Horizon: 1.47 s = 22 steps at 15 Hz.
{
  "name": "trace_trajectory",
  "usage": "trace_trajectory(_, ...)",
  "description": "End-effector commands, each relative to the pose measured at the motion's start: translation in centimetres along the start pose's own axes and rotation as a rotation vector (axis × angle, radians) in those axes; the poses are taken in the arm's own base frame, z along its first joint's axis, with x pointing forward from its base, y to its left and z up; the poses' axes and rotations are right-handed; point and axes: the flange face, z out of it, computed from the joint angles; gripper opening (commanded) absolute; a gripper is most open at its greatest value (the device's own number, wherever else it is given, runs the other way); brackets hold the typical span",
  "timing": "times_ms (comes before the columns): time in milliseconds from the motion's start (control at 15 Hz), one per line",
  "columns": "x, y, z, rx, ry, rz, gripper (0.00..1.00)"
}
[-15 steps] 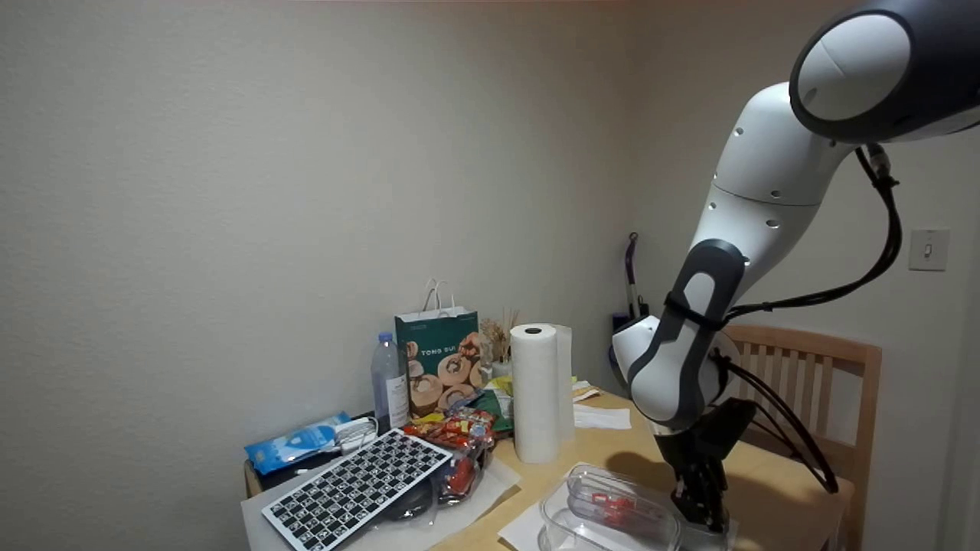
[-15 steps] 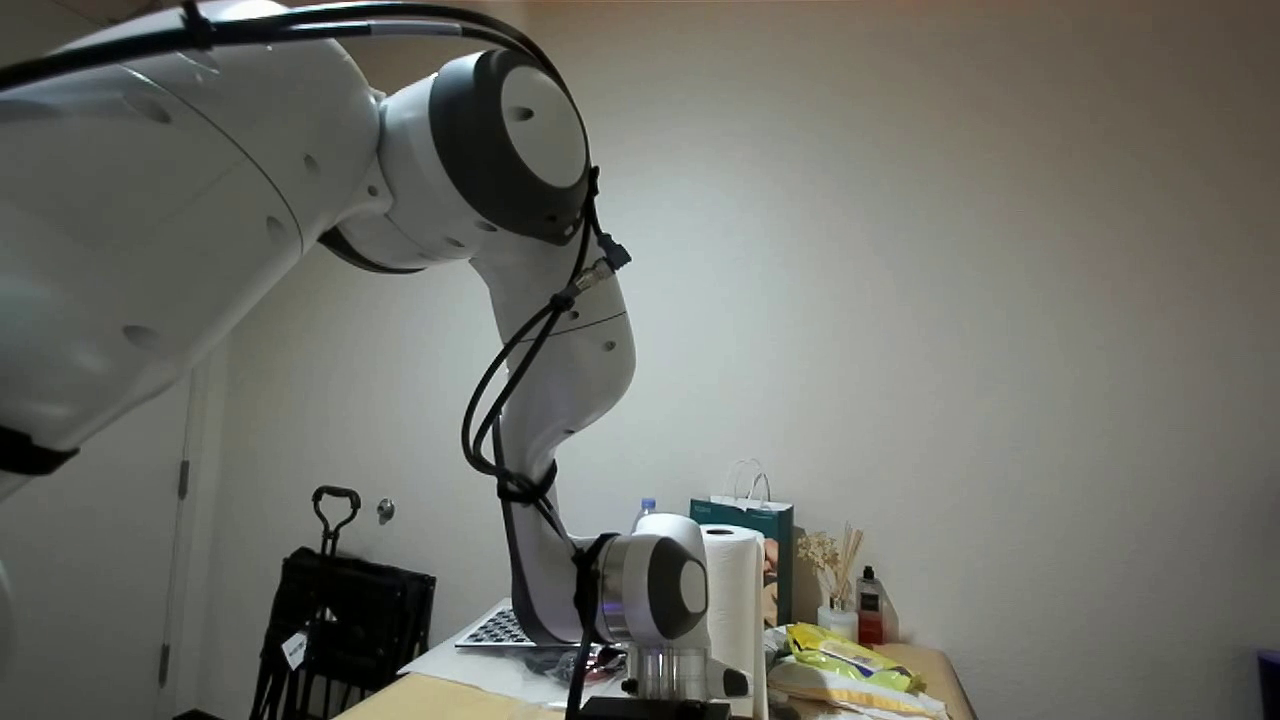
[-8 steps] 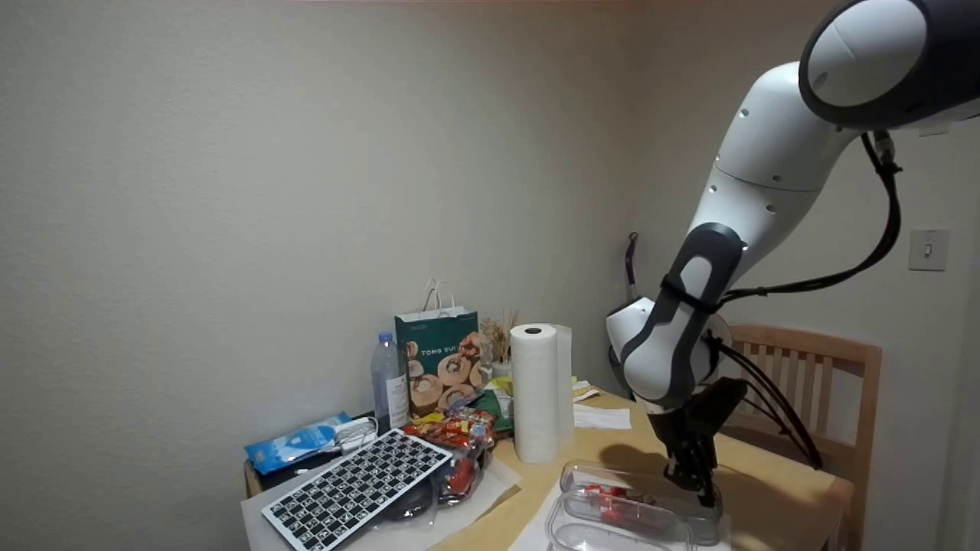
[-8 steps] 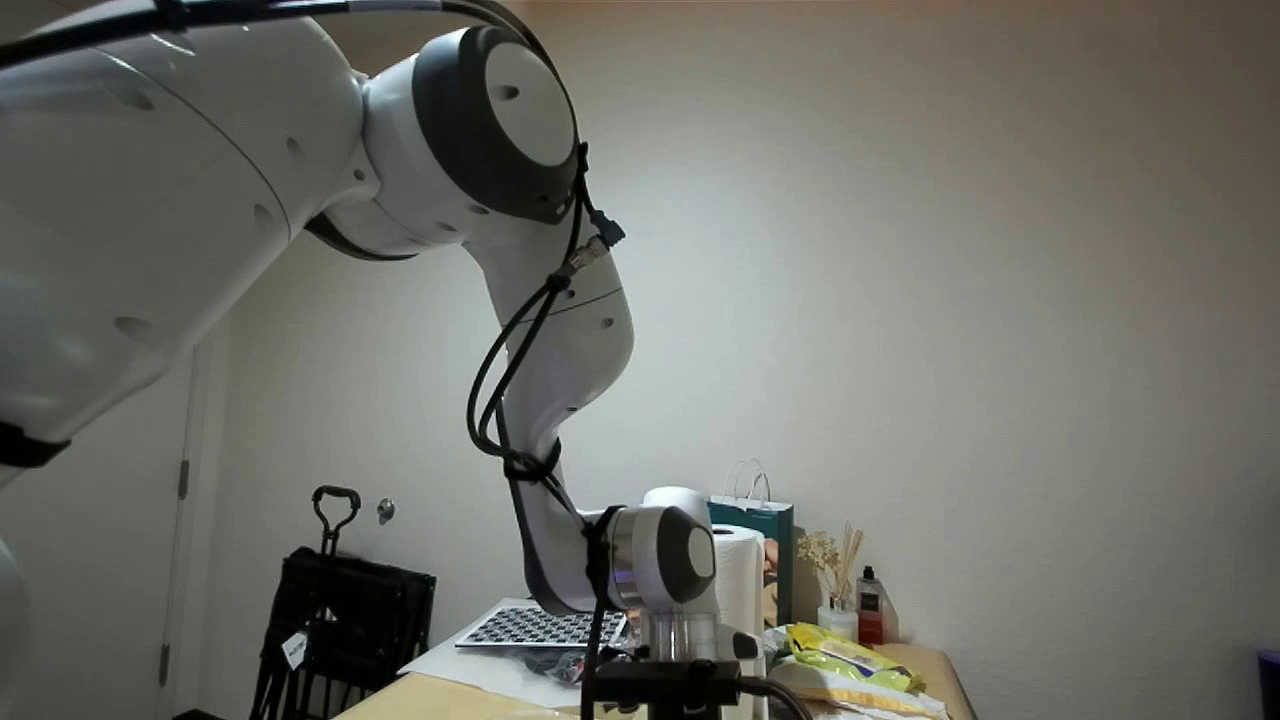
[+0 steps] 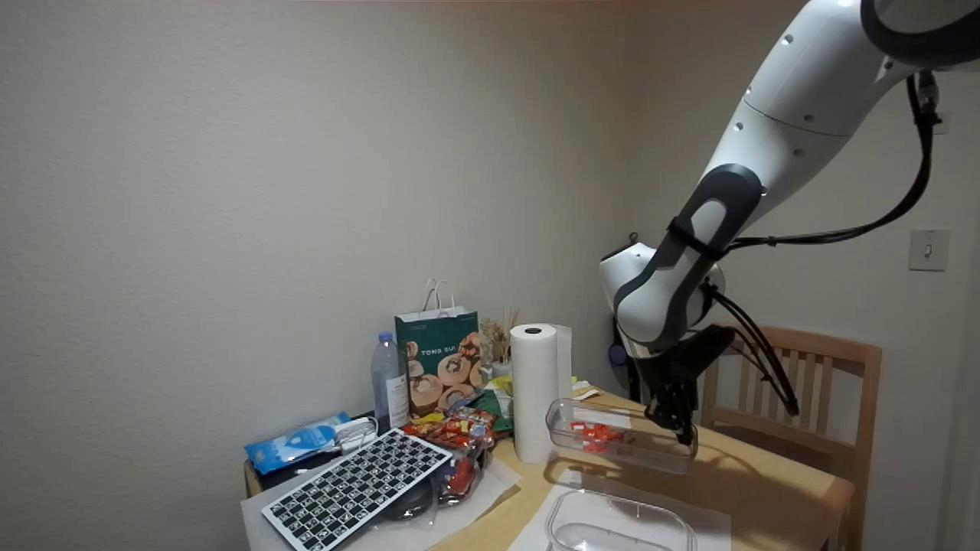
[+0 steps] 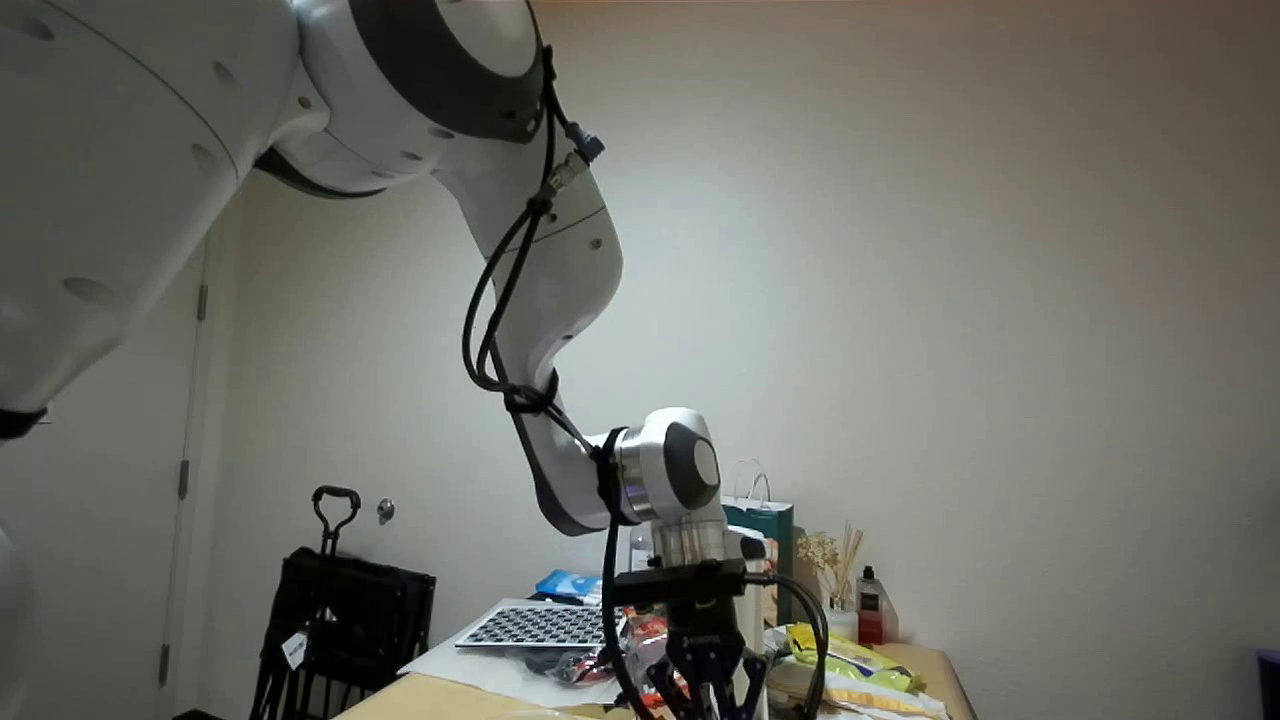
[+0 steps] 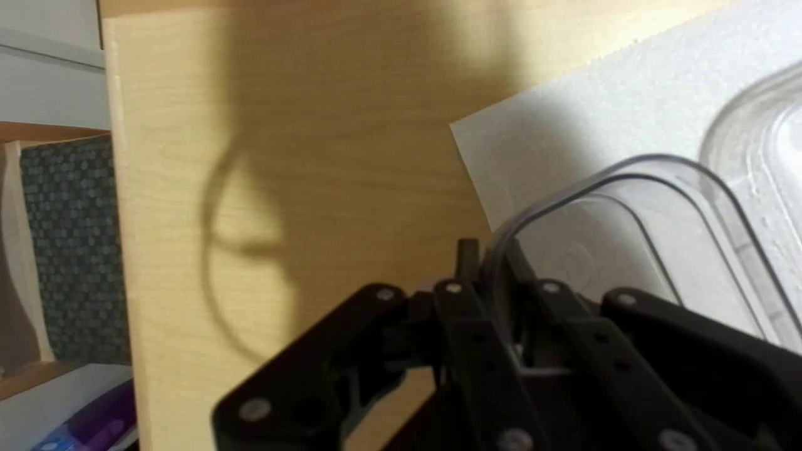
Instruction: Pick up the bowl and pour it's contents in the bowl
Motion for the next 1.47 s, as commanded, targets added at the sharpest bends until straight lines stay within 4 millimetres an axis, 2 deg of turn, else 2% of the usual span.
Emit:
trace_trajectory(0,-2.5,0.5,-4.6,-0.150,0.008,-0.001,0.03)
trace_trajectory(200,-4.6,0.3,-8.4,-0.204,0.025,-0.043,0.03)
trace_trajectory(333,-5.9,1.0,-10.4,-0.194,0.033,-0.057,0.03)
trace_trajectory(400,-3.4,0.3,-8.6,-0.183,0.020,-0.040,0.11)
trace_trajectory(467,-4.1,0.4,-9.7,-0.181,0.029,-0.037,0.11)
trace_trajectory(600,-5.0,0.7,-10.5,-0.178,0.038,-0.032,0.11)
trace_trajectory(667,-5.2,0.7,-10.5,-0.177,0.037,-0.032,0.03)
trace_trajectory(1000,-6.2,-0.8,-11.6,-0.240,-0.056,-0.100,0.03)
trace_trajectory(1267,-7.4,-1.7,-13.3,-0.334,-0.178,-0.166,0.03)
trace_trajectory(1400,-7.6,-2.1,-14.1,-0.331,-0.177,-0.188,0.03)
